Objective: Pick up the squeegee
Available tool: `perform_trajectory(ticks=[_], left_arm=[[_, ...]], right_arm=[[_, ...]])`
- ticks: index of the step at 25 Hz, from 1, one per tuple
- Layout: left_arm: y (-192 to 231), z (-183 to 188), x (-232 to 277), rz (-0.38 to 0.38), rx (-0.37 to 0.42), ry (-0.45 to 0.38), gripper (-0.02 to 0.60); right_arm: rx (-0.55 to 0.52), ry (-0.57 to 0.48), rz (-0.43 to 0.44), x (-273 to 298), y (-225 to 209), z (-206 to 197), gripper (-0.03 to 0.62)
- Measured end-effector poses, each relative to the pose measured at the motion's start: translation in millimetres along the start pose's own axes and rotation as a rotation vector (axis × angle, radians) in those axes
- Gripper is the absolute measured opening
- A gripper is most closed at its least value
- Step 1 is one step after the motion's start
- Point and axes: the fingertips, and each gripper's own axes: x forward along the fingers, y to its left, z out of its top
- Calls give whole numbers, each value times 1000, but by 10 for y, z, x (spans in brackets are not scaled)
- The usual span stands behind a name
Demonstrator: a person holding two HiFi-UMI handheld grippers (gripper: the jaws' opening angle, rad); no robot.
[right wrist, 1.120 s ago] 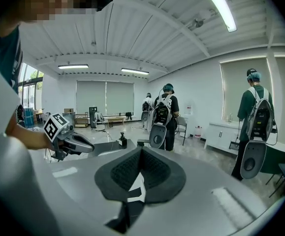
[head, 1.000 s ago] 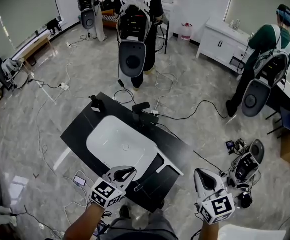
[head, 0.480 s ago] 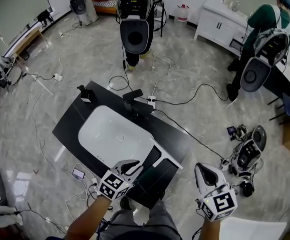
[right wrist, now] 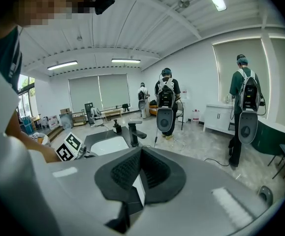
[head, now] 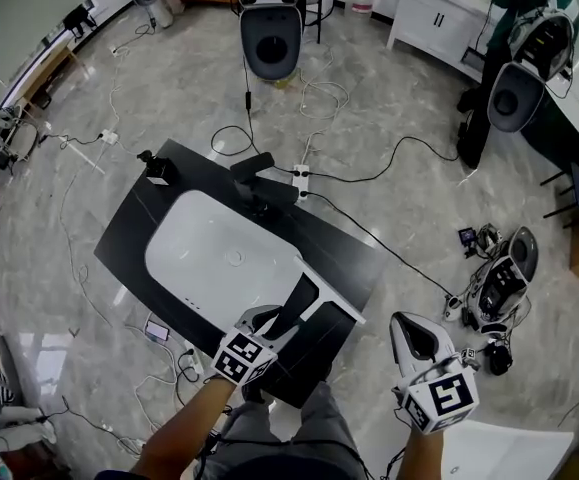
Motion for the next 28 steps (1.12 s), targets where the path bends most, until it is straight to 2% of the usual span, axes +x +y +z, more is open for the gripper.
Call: perform_trajectory(ticks=[6,14,21,25,26,27,28], left_arm=[[-8,-218,321,-4,-5,62,210],[15,-502,598,19,33,161,221],[47,-665,762,47,47,183,219],[59,-659,779,61,60,179,194],[59,-665,777,61,61,181,170],[58,-671,773,60,62,182,102],[59,-676,768,61,64,184,95]], right_arm=[[22,22,-1,76,-123,-175,9],[43,36,1,165,-214,-323,9],[56,43,0,203,-244,-415,9],[66,46,1,221,-249,-448,9],[69,46,0,228,-240,-452,9],[69,46,1,235,-227,-446,9],[66,46,3,240,-211,-432,9]])
